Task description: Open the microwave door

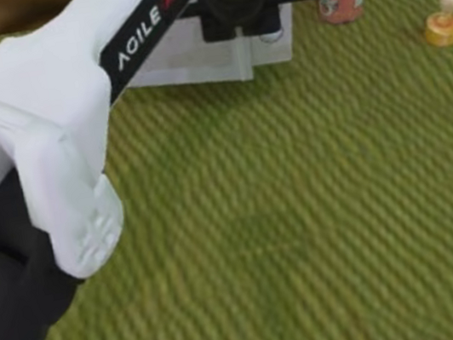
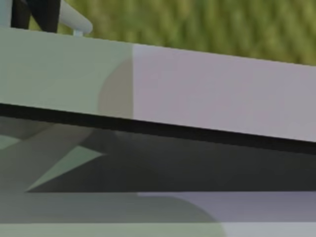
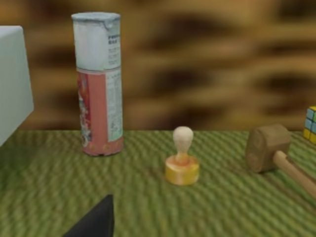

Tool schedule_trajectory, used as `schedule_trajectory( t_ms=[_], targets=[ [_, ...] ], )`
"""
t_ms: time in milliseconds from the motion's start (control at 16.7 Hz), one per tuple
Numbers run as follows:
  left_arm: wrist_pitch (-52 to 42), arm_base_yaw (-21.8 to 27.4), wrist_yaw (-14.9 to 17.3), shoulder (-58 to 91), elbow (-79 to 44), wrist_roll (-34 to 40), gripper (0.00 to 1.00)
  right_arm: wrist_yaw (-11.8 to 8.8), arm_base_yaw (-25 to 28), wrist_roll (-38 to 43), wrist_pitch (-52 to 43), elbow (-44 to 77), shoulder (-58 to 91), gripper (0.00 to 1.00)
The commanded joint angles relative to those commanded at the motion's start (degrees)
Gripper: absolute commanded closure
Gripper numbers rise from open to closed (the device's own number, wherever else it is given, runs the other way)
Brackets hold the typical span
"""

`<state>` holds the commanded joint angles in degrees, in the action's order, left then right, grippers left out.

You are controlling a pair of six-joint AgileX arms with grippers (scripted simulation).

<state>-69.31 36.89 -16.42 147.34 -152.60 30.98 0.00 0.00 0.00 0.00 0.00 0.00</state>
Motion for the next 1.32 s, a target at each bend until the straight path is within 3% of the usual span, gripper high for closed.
schedule_trajectory(
  t_ms=[360, 1320],
  targets=[
    [8.6, -0.1, 1.4, -8.6, 16.7, -3.4, 1.00, 0.0, 0.0, 0.0, 0.0, 0.0, 0.0, 0.00],
    [9.2, -0.1, 1.6, -9.2, 17.6, -3.6, 1.00, 0.0, 0.0, 0.0, 0.0, 0.0, 0.0, 0.00]
  ],
)
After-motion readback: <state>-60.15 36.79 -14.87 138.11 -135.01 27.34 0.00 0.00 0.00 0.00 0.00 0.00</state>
